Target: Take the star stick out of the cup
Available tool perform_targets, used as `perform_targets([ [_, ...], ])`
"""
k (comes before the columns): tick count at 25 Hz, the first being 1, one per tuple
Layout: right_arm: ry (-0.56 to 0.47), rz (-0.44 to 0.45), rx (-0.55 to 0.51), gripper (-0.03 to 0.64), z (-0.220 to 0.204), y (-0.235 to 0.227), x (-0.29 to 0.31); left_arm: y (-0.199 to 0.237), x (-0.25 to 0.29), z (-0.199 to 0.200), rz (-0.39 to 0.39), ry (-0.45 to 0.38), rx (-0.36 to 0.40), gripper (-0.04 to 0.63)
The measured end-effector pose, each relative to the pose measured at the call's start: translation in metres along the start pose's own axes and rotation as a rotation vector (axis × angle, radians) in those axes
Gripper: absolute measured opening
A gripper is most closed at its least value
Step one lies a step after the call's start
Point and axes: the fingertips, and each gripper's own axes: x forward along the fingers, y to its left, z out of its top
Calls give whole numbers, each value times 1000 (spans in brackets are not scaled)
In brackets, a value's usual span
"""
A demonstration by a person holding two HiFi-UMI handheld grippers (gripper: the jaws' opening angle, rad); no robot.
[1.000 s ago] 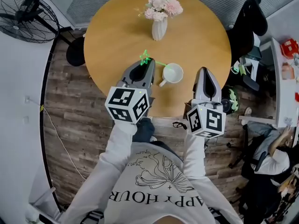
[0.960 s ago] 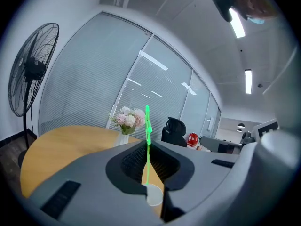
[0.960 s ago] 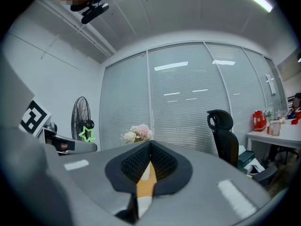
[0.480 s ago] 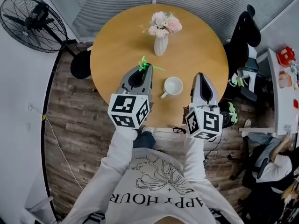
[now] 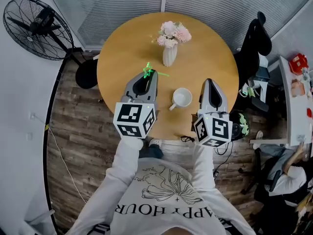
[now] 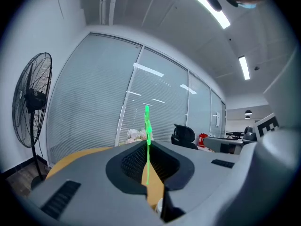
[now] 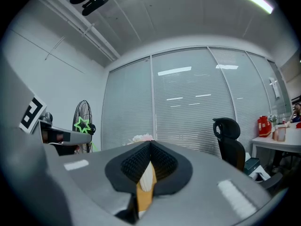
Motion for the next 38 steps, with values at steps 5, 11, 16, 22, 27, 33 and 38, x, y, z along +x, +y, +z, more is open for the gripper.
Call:
perform_targets([
  [5, -3, 5, -14, 9, 4, 0, 6, 3, 2, 6, 21, -5, 30, 21],
  [11, -4, 10, -19, 9, 5, 2, 10, 7, 4, 8, 26, -6, 43, 21],
  [16, -2, 10, -16, 9, 5, 2, 12, 8, 5, 10, 29, -12, 50, 21],
  [22, 1, 10, -23, 9, 3, 1, 12, 10, 6, 10, 33, -13, 47, 21],
  [27, 2, 14, -21, 9, 2, 2, 13, 10, 8, 8, 32, -10, 45, 21],
  [33, 3, 12, -17, 9, 1, 1, 13, 8, 8, 7, 31, -5, 47, 21],
  [38, 6, 10, -15, 9, 0, -1, 13, 8, 10, 5, 28, 0, 45, 21],
])
